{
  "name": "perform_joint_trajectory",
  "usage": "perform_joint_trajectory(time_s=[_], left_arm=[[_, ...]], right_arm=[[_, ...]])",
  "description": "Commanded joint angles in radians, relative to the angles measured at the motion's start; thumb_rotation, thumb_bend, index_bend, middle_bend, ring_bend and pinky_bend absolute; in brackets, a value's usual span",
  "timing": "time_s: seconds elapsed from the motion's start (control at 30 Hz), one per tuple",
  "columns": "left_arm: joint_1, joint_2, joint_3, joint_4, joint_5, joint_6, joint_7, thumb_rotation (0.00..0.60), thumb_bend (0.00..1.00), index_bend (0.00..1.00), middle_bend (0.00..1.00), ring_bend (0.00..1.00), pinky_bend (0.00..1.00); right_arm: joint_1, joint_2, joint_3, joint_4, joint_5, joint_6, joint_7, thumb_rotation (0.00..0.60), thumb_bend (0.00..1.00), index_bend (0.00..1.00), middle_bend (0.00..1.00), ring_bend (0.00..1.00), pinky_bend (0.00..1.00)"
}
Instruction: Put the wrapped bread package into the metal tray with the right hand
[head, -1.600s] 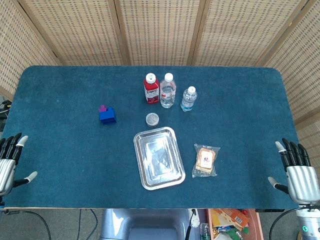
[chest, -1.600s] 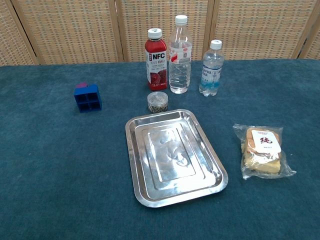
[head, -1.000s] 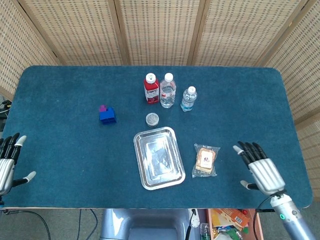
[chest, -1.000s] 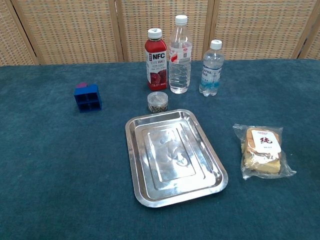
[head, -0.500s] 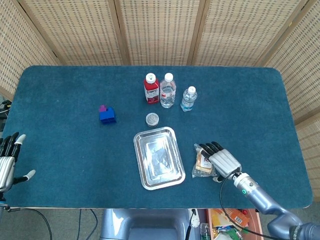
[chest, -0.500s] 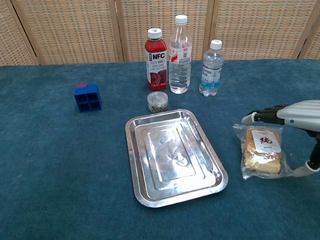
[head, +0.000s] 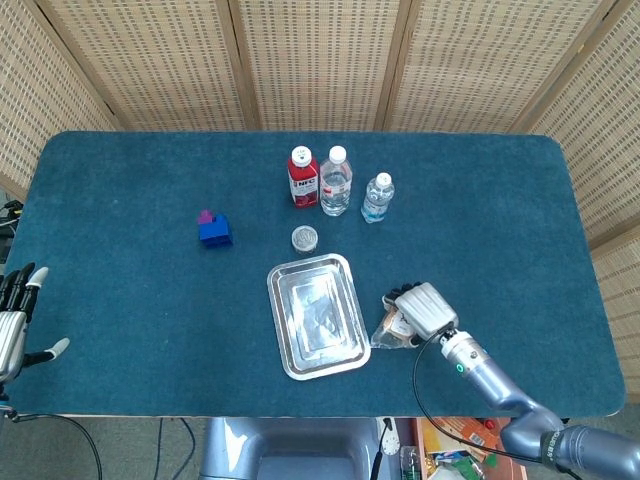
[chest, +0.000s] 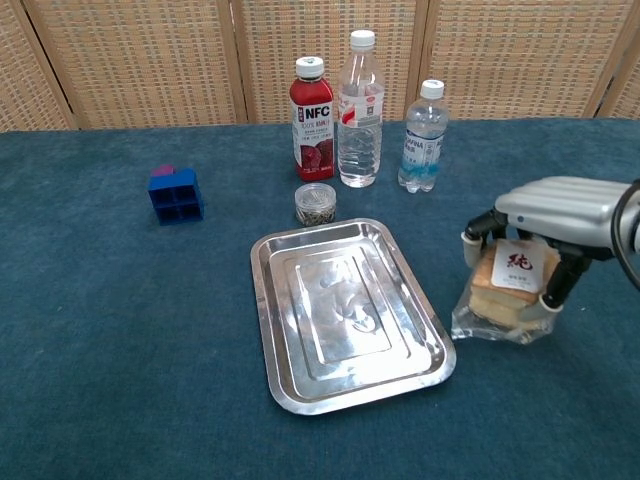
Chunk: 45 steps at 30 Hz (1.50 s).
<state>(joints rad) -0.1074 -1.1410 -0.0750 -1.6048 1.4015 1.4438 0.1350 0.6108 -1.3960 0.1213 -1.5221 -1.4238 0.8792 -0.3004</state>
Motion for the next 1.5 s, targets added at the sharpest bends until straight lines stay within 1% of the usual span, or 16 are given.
perform_joint_trajectory(time_s=[0.03,0.17,0.23,0.3,0.47,0.63,0.7,0.77,0.83,0.87,0.9,0.93,1.17,1.23,1.37,1.5], left_arm=[[-0.003,0.0,-0.002,0.002,-0.005,-0.006,-0.002,0.6,0.0,0.0,0.0,0.0,0.0],[-0.009,-0.002,-0.004,0.006,-0.012,-0.017,-0.001,0.6,0.0,0.0,0.0,0.0,0.0],[-0.013,-0.004,-0.007,0.011,-0.021,-0.026,-0.002,0.6,0.0,0.0,0.0,0.0,0.0],[-0.018,-0.004,-0.009,0.013,-0.031,-0.037,-0.005,0.6,0.0,0.0,0.0,0.0,0.0],[-0.026,0.0,-0.018,0.02,-0.053,-0.058,-0.019,0.6,0.0,0.0,0.0,0.0,0.0],[-0.028,0.006,-0.022,0.026,-0.069,-0.071,-0.04,0.6,0.0,0.0,0.0,0.0,0.0],[-0.028,0.008,-0.022,0.028,-0.071,-0.072,-0.046,0.6,0.0,0.0,0.0,0.0,0.0],[-0.028,0.011,-0.023,0.03,-0.074,-0.074,-0.052,0.6,0.0,0.0,0.0,0.0,0.0],[-0.028,0.012,-0.022,0.032,-0.075,-0.075,-0.056,0.6,0.0,0.0,0.0,0.0,0.0],[-0.028,0.012,-0.023,0.033,-0.076,-0.075,-0.058,0.6,0.0,0.0,0.0,0.0,0.0],[-0.028,0.012,-0.022,0.033,-0.077,-0.076,-0.058,0.6,0.0,0.0,0.0,0.0,0.0],[-0.028,0.012,-0.022,0.034,-0.078,-0.076,-0.057,0.6,0.0,0.0,0.0,0.0,0.0],[-0.028,0.013,-0.02,0.031,-0.076,-0.075,-0.058,0.6,0.0,0.0,0.0,0.0,0.0],[-0.028,0.013,-0.017,0.029,-0.07,-0.074,-0.058,0.6,0.0,0.0,0.0,0.0,0.0],[-0.025,0.013,-0.008,0.024,-0.052,-0.065,-0.058,0.6,0.0,0.0,0.0,0.0,0.0],[-0.019,0.014,0.0,0.016,-0.032,-0.049,-0.057,0.6,0.0,0.0,0.0,0.0,0.0]], right_arm=[[0.052,0.05,0.061,-0.093,-0.006,0.01,-0.026,0.6,0.18,0.4,0.49,0.46,0.58],[0.138,0.062,0.134,-0.168,0.076,-0.051,-0.114,0.6,0.18,0.4,0.49,0.46,0.58],[0.196,0.038,0.163,-0.179,0.149,-0.096,-0.174,0.6,0.18,0.4,0.49,0.45,0.58],[0.252,-0.003,0.174,-0.172,0.226,-0.127,-0.241,0.6,0.18,0.4,0.49,0.46,0.58],[0.36,-0.127,0.137,-0.107,0.36,-0.151,-0.392,0.6,0.18,0.4,0.48,0.45,0.57],[0.43,-0.213,0.084,-0.024,0.373,-0.163,-0.463,0.6,0.17,0.4,0.42,0.41,0.5],[0.444,-0.219,0.07,-0.01,0.375,-0.176,-0.466,0.6,0.17,0.4,0.36,0.35,0.46],[0.459,-0.215,0.052,-0.003,0.391,-0.189,-0.476,0.6,0.1,0.34,0.24,0.24,0.4],[0.466,-0.209,0.042,-0.008,0.394,-0.187,-0.48,0.6,0.01,0.15,0.05,0.08,0.29],[0.47,-0.205,0.038,-0.012,0.387,-0.182,-0.478,0.6,0.0,0.08,0.02,0.04,0.25],[0.47,-0.201,0.039,-0.02,0.377,-0.172,-0.467,0.6,0.0,0.03,0.0,0.01,0.21],[0.469,-0.197,0.039,-0.027,0.367,-0.162,-0.46,0.6,0.0,0.0,0.0,0.0,0.19],[0.439,-0.101,0.045,-0.129,0.281,-0.056,-0.438,0.6,0.0,0.0,0.0,0.0,0.16],[0.386,-0.017,0.039,-0.185,0.232,0.029,-0.416,0.6,0.0,0.0,0.0,0.0,0.15],[0.269,0.128,-0.024,-0.226,0.104,0.145,-0.291,0.6,0.0,0.0,0.0,0.0,0.12],[0.121,0.222,-0.106,-0.155,-0.001,0.287,-0.112,0.6,0.0,0.0,0.0,0.0,0.1]])
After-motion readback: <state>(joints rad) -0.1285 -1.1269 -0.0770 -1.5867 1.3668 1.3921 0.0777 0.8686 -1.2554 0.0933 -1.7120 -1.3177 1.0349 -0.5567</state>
